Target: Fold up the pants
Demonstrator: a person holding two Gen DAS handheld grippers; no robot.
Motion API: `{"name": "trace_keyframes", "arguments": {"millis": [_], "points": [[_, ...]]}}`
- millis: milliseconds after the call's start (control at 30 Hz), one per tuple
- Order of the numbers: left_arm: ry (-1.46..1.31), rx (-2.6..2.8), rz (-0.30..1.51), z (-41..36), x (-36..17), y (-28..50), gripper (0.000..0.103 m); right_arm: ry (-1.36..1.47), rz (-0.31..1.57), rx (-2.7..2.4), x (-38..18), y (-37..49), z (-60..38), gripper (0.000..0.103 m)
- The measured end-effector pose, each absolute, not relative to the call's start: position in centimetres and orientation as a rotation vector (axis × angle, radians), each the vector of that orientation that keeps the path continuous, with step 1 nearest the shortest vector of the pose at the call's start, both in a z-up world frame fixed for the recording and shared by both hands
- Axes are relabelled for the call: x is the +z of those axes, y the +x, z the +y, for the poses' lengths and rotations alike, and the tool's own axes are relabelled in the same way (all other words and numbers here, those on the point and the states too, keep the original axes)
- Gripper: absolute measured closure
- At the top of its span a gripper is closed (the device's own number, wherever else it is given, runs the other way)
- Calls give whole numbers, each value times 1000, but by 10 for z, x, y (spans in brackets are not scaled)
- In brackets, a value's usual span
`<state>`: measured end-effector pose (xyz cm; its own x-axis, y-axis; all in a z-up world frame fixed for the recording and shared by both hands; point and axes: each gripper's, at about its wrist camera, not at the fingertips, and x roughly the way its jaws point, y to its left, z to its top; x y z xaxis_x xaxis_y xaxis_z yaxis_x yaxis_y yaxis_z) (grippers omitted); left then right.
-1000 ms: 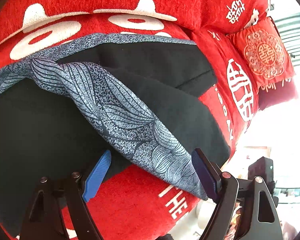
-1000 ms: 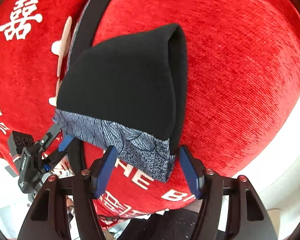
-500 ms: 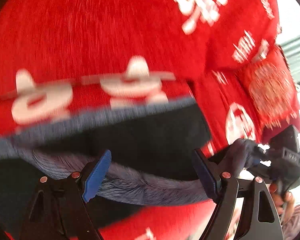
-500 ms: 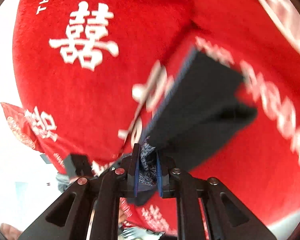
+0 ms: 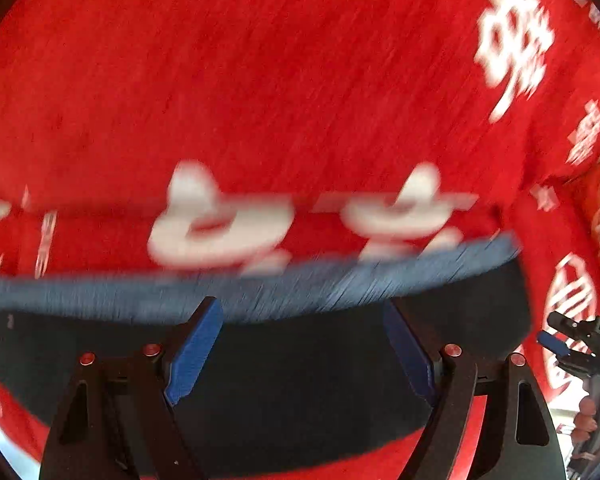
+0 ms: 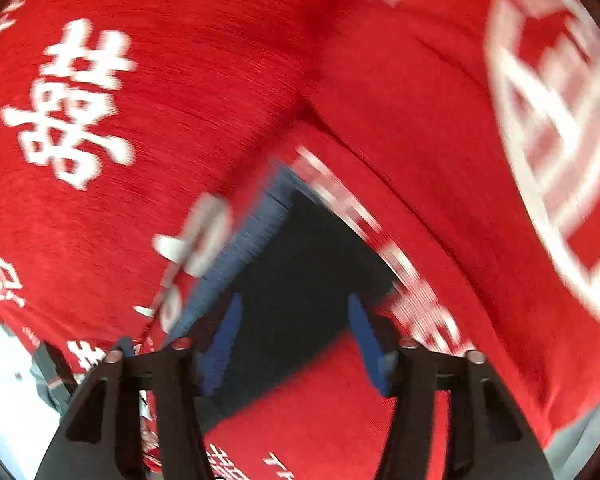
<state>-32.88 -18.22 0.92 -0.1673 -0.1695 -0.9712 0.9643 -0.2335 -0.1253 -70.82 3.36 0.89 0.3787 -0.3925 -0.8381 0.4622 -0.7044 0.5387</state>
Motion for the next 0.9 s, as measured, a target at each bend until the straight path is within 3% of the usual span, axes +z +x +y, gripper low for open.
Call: {"name": "trace_keyframes", "arguments": {"millis": [33,67,100,267,367,400,433,467,600,633,667,767,900], "points": [[1177,-1520,1093,-173,-5,-322,19,1931,39,-1402,-6,-706,40,59],[1193,-1490,1113,-165,-13,-319,19,1958,24,-1383,-17,-704,40,89],[1208,-1460,1127,-159,-21,-317,19,1964,14,-1364,-25,-702,38,98],[1267,-1359,1048,-143,-46,-314,19,1835,3,-1447,-6,-709,26,98],[1251,-1304,1134,-143,-54,-302,19,1909,17,-1452,-14,-716,39,86],[1231,-1313,1135,-143,-51,-300,19,1927,-28,-1409,-16,-716,44,71],[1222,-1326,1113,-143,-47,-300,19,1931,-45,-1390,-17,-715,46,49],[1224,-1336,1084,-143,-46,-300,19,1917,-55,-1381,-19,-714,45,41],[1265,-1324,1087,-148,-62,-303,19,1926,-203,-1327,-40,-714,32,41],[1267,-1325,1079,-147,-66,-305,19,1925,-216,-1343,-39,-715,28,47],[1268,-1327,1068,-146,-67,-306,19,1921,-200,-1360,-37,-716,20,80],[1283,-1340,1080,-140,-65,-309,19,1899,-164,-1325,-23,-715,15,85],[1316,-1358,1062,-122,-72,-313,17,1915,139,-1481,-26,-720,26,94]]}}
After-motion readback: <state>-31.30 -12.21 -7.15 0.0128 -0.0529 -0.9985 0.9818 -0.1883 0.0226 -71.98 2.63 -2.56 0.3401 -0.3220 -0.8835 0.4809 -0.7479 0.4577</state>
